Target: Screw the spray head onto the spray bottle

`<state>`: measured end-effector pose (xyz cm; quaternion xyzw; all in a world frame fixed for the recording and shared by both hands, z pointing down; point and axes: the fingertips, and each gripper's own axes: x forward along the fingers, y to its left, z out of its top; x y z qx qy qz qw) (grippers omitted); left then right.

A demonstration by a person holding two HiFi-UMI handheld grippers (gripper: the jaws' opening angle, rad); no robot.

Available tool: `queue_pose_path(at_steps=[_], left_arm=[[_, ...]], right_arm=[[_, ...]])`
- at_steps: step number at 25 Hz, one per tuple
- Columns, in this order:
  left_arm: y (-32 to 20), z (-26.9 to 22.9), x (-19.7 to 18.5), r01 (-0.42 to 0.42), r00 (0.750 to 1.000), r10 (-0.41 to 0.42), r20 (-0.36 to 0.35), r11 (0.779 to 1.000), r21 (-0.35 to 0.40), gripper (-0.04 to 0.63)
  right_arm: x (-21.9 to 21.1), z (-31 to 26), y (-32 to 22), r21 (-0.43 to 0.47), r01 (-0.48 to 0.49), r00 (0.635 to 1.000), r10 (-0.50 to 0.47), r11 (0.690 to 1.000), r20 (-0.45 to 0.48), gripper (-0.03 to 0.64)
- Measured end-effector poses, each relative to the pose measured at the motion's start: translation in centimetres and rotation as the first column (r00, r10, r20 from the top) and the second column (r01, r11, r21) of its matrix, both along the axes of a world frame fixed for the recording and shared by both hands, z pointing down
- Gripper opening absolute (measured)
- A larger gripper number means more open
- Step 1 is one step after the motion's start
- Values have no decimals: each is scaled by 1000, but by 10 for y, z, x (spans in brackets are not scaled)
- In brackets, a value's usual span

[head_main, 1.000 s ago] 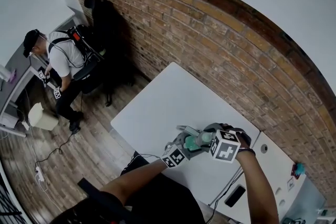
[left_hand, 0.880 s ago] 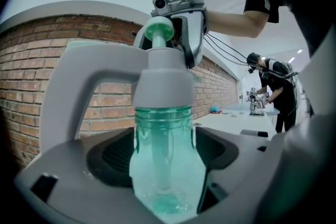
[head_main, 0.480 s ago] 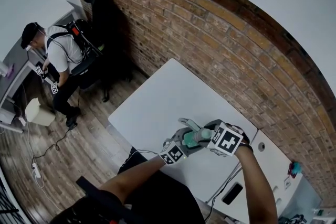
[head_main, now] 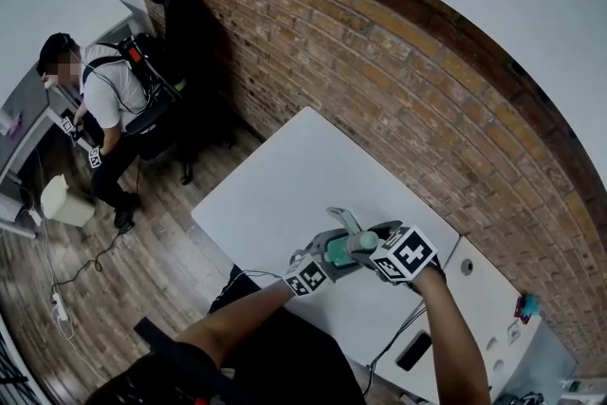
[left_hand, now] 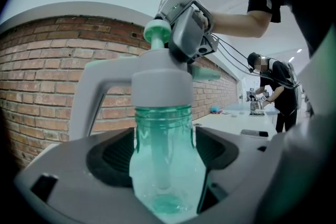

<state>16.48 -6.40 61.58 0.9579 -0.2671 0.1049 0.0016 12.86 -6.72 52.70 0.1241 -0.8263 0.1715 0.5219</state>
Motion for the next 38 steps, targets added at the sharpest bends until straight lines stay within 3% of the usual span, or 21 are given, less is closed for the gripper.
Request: queue_pose_path(at_steps=[16,26,29,33,38], left_arm=[[-1,-2,0,-7,1000,6,-13,1000,-10,350],[-2,-3,1,6,1000,-6,-16,1000,4,350],[-2,-2,1,3,1000,-3,-16,1000,1,350],[-1,-2,-1,4,1000,-4,-14,1000,1,350],[-1,-3,1,-1,1000,1,-20,1000,4,350]], right_arm=[[0,-2,1,14,-44,999,44,999,25,261],[4,-2,-2,13,-171,983,170,985,69,261],[6,-3,0,30,-138,989,137,990,55,261],[7,-11,6,59,-1,1000,2,998,-14,261],[6,-22,14,63,146,987,-142,987,-70,261]])
